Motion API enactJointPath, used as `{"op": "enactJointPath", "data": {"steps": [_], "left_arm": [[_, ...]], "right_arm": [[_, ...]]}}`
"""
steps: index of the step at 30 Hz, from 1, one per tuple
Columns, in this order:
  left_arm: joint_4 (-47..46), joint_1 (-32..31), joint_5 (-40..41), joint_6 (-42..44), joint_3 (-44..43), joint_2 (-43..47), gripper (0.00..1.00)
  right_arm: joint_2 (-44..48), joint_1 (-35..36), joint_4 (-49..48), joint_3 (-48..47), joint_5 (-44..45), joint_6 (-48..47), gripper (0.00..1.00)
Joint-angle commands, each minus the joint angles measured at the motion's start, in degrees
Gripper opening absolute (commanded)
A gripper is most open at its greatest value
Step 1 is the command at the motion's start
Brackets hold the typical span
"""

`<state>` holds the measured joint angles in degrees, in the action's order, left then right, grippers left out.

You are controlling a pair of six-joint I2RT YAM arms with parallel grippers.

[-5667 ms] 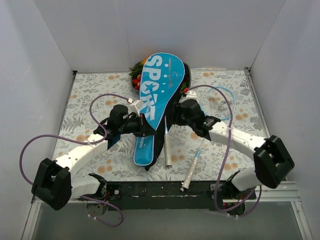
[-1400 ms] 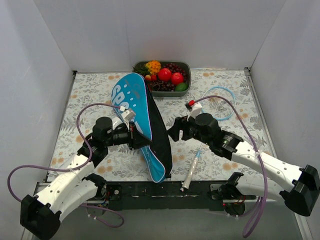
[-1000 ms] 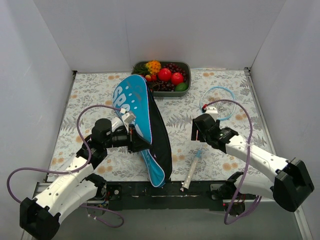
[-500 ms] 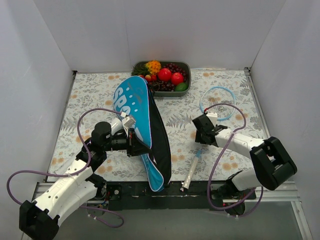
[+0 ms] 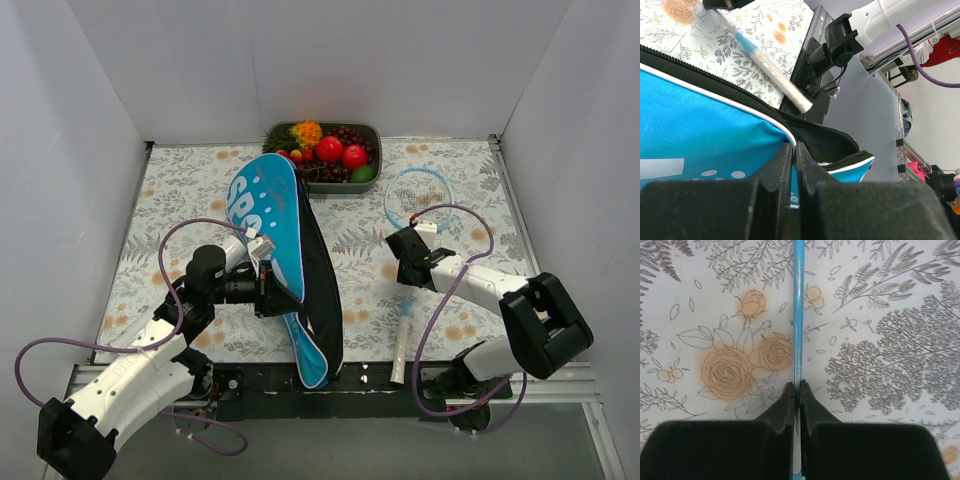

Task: Pack up the badminton gear

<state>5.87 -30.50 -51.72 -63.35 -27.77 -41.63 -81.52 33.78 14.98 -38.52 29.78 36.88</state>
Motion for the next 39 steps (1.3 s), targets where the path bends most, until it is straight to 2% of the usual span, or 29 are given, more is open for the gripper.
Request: {"op": "enactJointPath", "data": {"steps": [1, 8, 14, 21, 31, 39], "left_arm": [[-1.65, -0.61, -2.42, 1.12, -0.62, 0.85, 0.00], [-1.30, -0.61, -1.45, 1.21, -0.71, 0.67, 0.00], [-0.95, -0.70, -0.75, 1.30, -0.80, 1.02, 0.00], [-0.95, -0.70, -0.13, 1.21, -0.80, 1.55, 0.00], [-0.60, -0.70, 0.49, 1.30, -0.88, 1.46, 0.00], [-0.59, -0.70, 0.48, 1.30, -0.88, 1.46, 0.00]], "right_arm": [[6.62, 1.28, 9.18, -5.41, 4.05, -2.34, 0.01], [14.80, 6.99, 16.91, -12.36, 5.81, -5.41, 0.01], [14.37, 15.25, 26.74, -19.03, 7.14, -6.56, 0.01], [14.28, 24.21, 36.06, -22.12, 6.26, -5.95, 0.01], [15.95, 36.00, 41.26, -23.43, 7.39, 1.42, 0.01], [15.51, 43.20, 56.54, -28.88, 15.73, 13.55, 0.01]]}}
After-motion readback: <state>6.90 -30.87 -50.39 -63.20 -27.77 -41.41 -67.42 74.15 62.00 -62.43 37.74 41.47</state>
